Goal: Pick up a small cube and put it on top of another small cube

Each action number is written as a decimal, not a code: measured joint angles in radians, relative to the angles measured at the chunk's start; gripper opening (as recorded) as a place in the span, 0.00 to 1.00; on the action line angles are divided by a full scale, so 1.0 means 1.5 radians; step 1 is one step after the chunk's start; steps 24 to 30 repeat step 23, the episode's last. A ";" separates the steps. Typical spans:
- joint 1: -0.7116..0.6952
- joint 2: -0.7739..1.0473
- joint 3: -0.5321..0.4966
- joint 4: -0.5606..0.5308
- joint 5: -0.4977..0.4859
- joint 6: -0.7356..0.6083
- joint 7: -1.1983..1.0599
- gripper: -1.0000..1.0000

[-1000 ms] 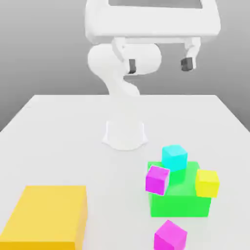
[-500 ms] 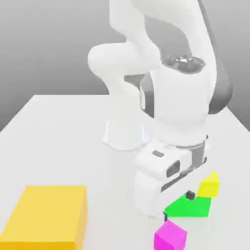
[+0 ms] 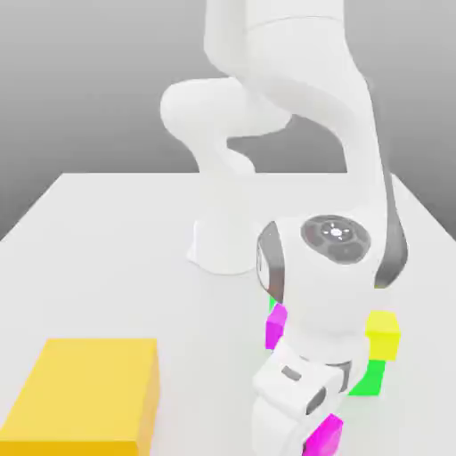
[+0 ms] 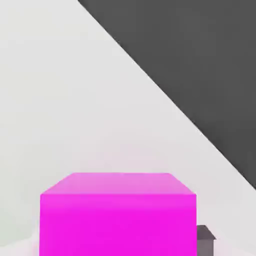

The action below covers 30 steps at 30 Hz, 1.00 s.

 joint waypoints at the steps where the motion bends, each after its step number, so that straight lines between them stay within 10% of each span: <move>1: 0.001 -0.023 -0.002 -0.004 -0.002 -0.019 0.001 0.00; 14: 0.097 -0.332 0.082 -0.111 0.006 -0.221 0.102 0.00; 19: 0.101 -0.282 0.094 -0.145 -0.014 -0.137 0.129 0.00; 20: 0.102 -0.269 0.094 -0.149 -0.016 -0.120 0.131 1.00; 30: 0.102 -0.269 0.094 -0.149 -0.016 -0.120 0.131 1.00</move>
